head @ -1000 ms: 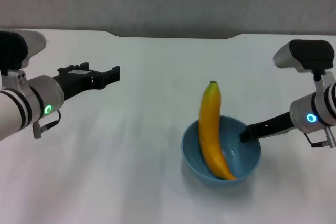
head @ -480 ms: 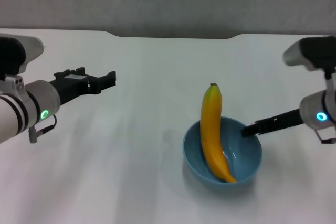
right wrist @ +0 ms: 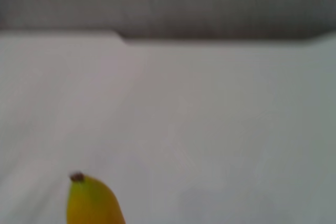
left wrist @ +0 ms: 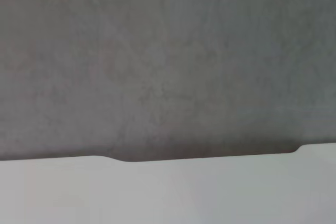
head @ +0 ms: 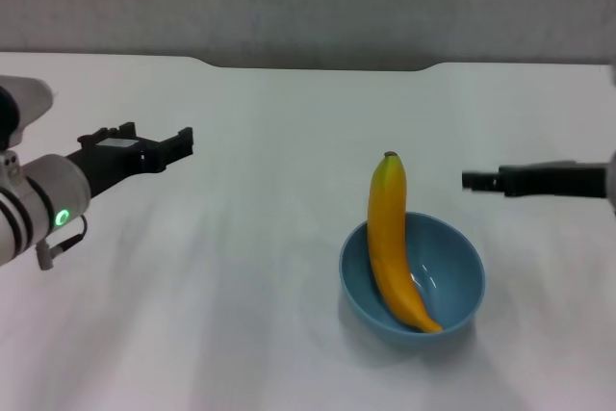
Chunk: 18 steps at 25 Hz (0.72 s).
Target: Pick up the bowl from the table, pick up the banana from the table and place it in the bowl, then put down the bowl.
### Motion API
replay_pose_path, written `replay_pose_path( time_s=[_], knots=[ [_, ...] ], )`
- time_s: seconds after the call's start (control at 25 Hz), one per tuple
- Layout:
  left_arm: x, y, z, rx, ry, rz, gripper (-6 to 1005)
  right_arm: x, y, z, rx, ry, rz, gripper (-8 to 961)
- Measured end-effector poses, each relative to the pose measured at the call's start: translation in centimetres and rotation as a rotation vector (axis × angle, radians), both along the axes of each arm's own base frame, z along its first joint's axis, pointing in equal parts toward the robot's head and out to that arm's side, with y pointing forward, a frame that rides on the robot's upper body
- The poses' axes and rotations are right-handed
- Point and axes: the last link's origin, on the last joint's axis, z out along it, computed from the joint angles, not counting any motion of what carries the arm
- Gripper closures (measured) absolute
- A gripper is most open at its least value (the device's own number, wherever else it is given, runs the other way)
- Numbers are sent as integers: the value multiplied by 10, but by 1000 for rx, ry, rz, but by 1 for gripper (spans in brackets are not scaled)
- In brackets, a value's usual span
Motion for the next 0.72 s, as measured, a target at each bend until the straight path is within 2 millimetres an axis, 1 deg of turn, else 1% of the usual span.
replay_pose_path(
  time_s=[0.24,0.44,0.48,0.52,0.68,0.72],
  knots=[
    [-6,-5,5,27,-30,-4,109,6,-15,21,160,92,139,279],
    [-8,-8,9,32,-66,-35,109,15,-25,33,279,112,235,281],
    [-8,-9,11,27,-81,-46,109,19,-29,36,330,118,282,281],
    [-9,-10,13,23,-99,-54,109,19,-29,36,330,118,282,282],
    [-19,-15,20,17,-172,-98,110,29,-40,36,438,180,365,279],
    [-21,-18,21,20,-196,-130,110,35,-52,40,520,253,412,280]
  ],
)
